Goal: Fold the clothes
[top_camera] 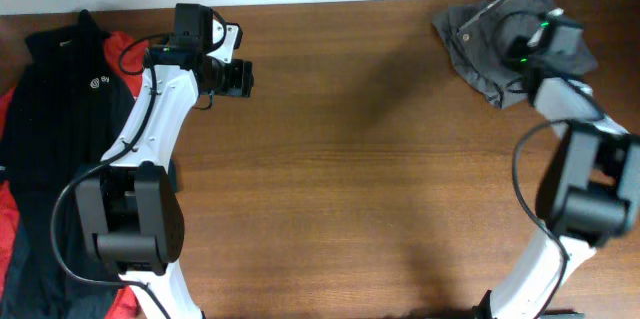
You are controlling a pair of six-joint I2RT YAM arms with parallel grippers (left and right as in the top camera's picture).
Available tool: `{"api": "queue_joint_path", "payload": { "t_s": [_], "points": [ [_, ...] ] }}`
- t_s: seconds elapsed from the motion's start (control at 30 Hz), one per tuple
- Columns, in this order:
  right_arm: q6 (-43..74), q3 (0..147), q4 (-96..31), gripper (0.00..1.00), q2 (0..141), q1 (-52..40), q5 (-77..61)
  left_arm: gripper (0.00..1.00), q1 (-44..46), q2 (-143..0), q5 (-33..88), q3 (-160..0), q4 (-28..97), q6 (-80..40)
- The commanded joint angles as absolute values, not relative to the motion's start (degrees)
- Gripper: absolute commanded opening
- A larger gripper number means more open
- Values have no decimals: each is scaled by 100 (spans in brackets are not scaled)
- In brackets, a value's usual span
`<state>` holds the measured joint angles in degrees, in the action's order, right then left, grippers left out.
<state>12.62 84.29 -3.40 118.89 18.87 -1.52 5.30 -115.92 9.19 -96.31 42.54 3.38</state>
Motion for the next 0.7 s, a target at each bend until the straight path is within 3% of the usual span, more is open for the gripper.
{"api": "queue_joint_path", "payload": {
  "t_s": [0.0,0.17,0.5,0.67],
  "points": [
    [744,8512,-939,11,11373,2082,-449,68,526,-11548,902,-9668,4244,346],
    [620,8490,-2152,4,11716,2112,-451,68,526,-11548,904,-9668,4246,346],
    [692,8475,-2346,4,12374,2091,-432,68,526,-11548,923,-9668,4268,344],
    [1387,8475,-2598,4,12700,2043,-467,68,526,-11548,923,-9668,4268,344]
  ]
}}
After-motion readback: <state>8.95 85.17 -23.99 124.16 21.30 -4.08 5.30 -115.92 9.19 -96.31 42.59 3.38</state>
